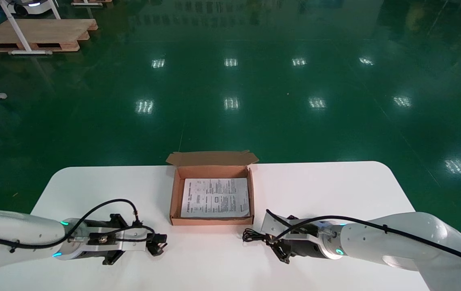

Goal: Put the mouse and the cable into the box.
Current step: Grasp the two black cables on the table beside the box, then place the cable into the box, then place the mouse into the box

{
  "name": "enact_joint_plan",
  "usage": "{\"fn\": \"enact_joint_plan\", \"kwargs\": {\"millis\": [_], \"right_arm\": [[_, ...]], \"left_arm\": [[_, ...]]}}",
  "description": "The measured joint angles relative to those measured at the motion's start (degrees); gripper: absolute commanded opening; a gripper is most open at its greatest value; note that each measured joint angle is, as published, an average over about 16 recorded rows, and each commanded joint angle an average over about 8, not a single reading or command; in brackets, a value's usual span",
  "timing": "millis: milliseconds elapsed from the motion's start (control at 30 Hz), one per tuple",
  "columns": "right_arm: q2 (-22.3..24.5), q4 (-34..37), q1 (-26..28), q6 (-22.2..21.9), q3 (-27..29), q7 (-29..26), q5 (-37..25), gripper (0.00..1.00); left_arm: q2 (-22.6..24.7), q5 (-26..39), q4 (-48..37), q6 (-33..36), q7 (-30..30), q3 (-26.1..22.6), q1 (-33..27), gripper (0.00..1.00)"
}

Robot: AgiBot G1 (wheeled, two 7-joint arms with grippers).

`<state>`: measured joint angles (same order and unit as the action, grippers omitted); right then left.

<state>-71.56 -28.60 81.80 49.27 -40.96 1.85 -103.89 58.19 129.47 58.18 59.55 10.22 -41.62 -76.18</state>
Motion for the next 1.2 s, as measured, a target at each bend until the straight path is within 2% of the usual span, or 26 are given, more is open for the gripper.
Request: {"fn": "enact_joint_plan", "kwargs": {"millis": [300, 500, 667, 933, 1200], "right_arm": [[4.2, 1.0, 2.8, -1.4, -0.3, 0.5, -2.5, 0.00], [8.1, 3.0, 8.2, -5.4, -0.1, 0.5, -5.4, 0.00], [9.3, 5.0, 14.2, -11.1, 0.8, 0.3, -6.9, 0.00], [7.2, 7.7, 22.7, -19.3, 3.2, 0.6, -5.9, 0.00], [5.5, 9.2, 25.7, -22.1, 4.4, 1.7, -4.5, 0.00]], "left_arm": [[-1.0, 1.0, -1.2, -2.0, 0.2, 1.2, -2.7, 0.00], [0.0, -0.6, -5.2, -3.7, 0.6, 3.4, -7.1, 0.00], [3.3, -3.5, -10.2, -5.2, 0.1, 5.0, -10.8, 0.00], [11.7, -7.8, -18.3, -8.2, -2.1, 6.1, -14.5, 0.00], [16.9, -8.6, -22.3, -11.0, -3.8, 5.9, -15.7, 0.00]]}}
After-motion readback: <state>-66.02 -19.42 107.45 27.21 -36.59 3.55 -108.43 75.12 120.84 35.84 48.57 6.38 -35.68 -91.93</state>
